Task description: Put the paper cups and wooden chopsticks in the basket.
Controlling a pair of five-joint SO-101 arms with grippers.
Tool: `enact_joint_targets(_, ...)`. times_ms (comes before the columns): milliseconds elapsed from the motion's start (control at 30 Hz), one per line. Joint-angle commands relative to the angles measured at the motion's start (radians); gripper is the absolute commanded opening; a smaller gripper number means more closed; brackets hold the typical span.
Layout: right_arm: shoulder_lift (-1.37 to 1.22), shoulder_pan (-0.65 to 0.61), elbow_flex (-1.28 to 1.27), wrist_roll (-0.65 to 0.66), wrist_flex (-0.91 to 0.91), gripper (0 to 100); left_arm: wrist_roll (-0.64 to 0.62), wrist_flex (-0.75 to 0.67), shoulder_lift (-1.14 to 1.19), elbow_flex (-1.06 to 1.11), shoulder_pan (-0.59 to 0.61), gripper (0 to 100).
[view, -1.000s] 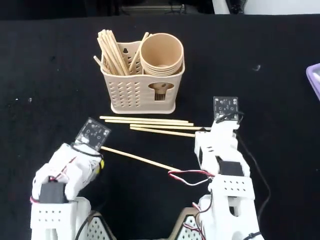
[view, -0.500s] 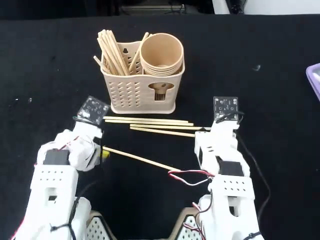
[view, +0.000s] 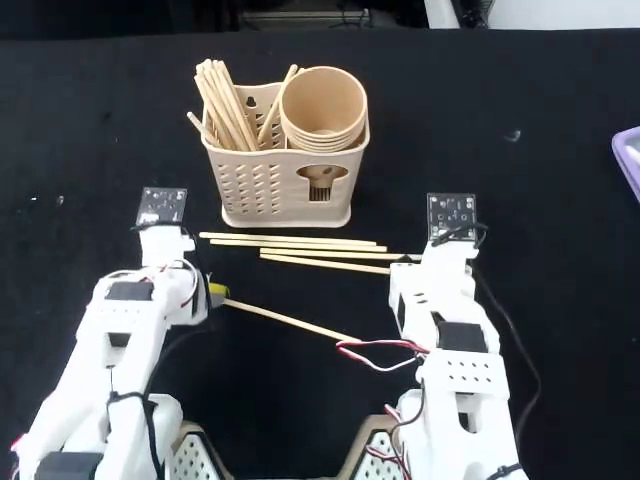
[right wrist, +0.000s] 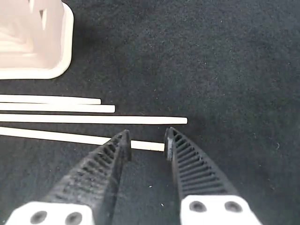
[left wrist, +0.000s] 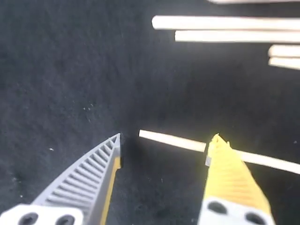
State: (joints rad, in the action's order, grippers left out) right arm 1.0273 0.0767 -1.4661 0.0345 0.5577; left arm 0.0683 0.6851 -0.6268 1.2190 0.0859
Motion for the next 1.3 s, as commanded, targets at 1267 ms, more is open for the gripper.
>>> enact_joint_targets(1267,0.042,0.103,-0.016,-0.002,-0.081,12.4,0.462,0.295,-0.083,-0.205,-0.415,30)
